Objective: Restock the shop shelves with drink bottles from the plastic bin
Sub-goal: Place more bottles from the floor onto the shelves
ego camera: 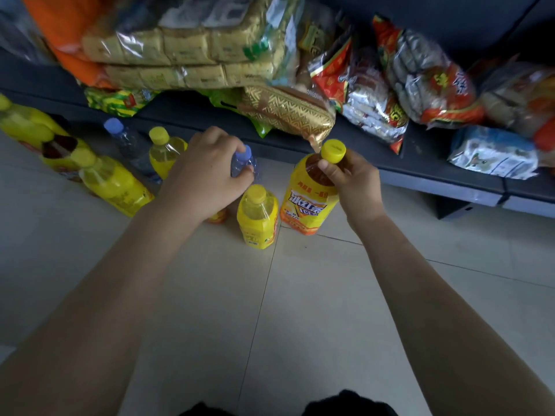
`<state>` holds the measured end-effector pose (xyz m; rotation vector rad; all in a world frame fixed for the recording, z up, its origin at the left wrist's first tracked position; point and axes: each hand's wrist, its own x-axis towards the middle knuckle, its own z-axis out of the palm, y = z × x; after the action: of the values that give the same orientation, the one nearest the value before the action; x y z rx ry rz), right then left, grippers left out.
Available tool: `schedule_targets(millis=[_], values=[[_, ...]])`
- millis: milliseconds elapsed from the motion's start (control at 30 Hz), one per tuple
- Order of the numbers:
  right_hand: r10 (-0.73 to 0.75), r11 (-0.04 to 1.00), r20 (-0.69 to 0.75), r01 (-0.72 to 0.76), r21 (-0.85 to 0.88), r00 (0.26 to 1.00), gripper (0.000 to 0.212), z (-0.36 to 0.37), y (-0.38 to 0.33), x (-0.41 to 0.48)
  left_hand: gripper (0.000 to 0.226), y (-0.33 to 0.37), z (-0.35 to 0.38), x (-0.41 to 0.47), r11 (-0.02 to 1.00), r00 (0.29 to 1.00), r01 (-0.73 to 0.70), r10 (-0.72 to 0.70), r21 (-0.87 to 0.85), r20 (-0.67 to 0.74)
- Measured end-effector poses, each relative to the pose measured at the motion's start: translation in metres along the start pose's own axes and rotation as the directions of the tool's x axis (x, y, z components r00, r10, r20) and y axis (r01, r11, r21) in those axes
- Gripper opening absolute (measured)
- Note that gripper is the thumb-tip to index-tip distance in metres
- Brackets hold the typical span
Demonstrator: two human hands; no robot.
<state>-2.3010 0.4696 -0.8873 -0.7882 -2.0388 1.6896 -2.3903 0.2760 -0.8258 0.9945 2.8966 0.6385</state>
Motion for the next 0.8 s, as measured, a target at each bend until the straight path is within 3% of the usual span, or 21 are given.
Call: schedule_targets(millis=[267, 600, 800], values=[[-0.054, 0.994, 0.006, 0.053, 0.09, 0.999, 0.01, -0.05, -0.187, -0.039, 0.036, 0.075, -0.167, -0.001, 1.0, 1.0, 0.013, -0.014, 0.021, 0.013], [-0.163, 0.979, 0.049, 0.156, 0.128, 0.985, 0.005, -0.133, -0.489, -0.094, 0.035, 0.206, -0.449, 0.001, 0.997, 0.998, -0.019, 0.023, 0.07, -0.053], [-0.233, 0.961, -0.006, 0.232, 0.148, 0.972, 0.005, -0.173, -0.645, -0.13, 0.037, 0.272, -0.588, -0.01, 0.995, 0.99, -0.042, 0.055, 0.095, -0.132]])
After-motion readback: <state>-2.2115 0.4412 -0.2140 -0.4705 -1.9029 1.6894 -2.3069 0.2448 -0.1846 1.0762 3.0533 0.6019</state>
